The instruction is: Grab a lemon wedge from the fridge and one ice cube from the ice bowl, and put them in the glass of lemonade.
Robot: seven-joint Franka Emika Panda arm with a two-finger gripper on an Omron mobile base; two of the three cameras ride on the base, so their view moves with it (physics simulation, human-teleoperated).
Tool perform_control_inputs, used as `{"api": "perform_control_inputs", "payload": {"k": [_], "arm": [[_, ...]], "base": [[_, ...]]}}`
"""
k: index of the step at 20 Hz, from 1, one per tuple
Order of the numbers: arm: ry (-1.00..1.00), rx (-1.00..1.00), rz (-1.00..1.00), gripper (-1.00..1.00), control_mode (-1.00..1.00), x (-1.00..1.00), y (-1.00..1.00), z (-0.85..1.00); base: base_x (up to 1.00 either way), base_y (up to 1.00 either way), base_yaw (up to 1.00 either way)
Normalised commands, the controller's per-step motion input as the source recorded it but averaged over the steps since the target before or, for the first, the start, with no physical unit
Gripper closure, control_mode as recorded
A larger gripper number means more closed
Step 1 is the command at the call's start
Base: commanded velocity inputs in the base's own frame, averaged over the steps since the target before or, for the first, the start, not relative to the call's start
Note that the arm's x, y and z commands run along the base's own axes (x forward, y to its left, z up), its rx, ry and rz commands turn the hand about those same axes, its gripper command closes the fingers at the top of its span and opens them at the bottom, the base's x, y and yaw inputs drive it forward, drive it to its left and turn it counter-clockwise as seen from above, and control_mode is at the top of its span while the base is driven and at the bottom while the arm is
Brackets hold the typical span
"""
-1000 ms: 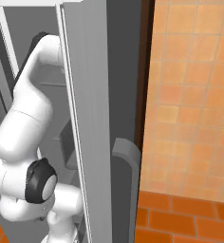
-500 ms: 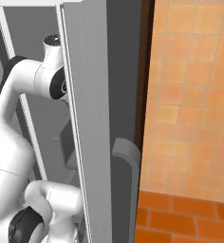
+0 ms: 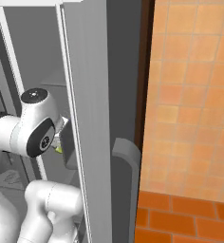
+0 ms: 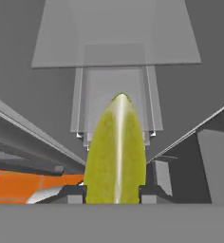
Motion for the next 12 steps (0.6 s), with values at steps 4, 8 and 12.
{"api": "perform_control_inputs", "payload": {"k": [4, 8, 12], "arm": [[0.00, 0.00, 0.00, 1.00, -1.00, -0.45, 0.00, 0.00], [-0.03, 0.00, 0.00, 1.00, -1.00, -0.62, 0.00, 0.00], [-0.02, 0.00, 0.01, 1.00, 1.00, -0.25, 0.02, 0.00]], "base": [[0.00, 0.00, 0.00], [0.00, 0.00, 0.00], [-0.61, 0.50, 0.00]]}}
